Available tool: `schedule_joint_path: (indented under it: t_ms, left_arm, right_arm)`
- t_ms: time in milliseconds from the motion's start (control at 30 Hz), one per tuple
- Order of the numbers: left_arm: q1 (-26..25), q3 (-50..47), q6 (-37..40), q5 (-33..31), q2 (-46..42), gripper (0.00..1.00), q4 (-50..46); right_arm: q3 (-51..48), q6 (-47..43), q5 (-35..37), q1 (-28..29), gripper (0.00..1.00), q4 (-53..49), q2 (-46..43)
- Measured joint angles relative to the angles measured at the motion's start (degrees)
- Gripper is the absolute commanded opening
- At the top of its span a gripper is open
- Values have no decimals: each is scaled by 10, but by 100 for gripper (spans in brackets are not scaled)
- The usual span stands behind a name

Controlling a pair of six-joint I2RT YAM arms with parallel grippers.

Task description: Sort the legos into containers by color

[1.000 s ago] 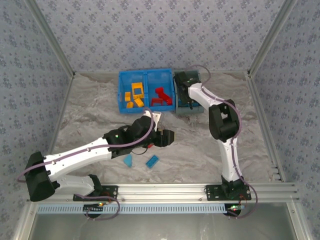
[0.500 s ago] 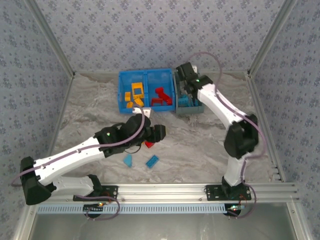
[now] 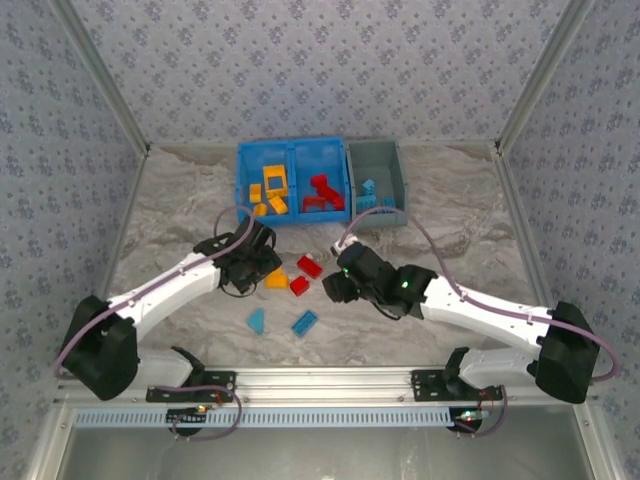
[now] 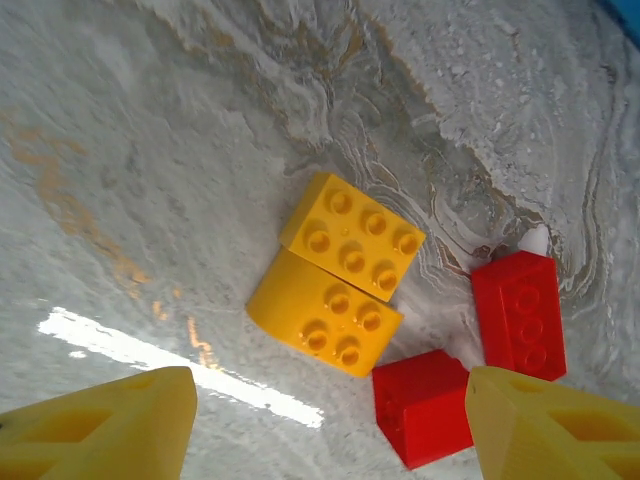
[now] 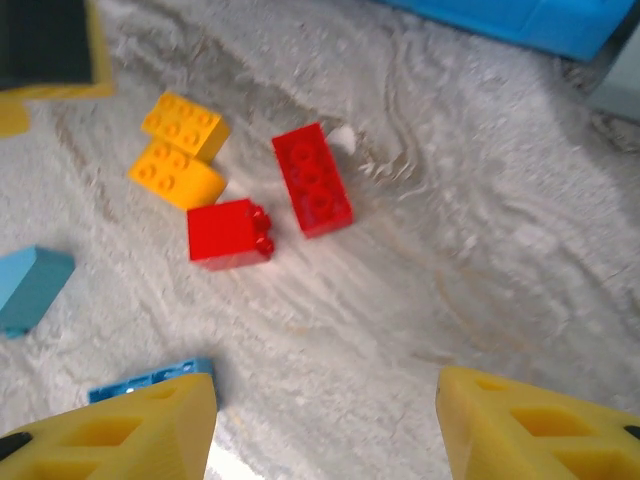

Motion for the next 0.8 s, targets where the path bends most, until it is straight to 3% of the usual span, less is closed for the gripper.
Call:
schedule_joint_path:
  t_ms: [367, 800]
  left_arm:
    - [18, 0, -106, 15, 105, 74, 95]
    - [23, 50, -115, 5, 181, 66, 105]
  right_arm:
    - [-8, 38, 3, 26, 62, 19, -1]
    - [-8, 44, 16, 31, 62, 18, -7]
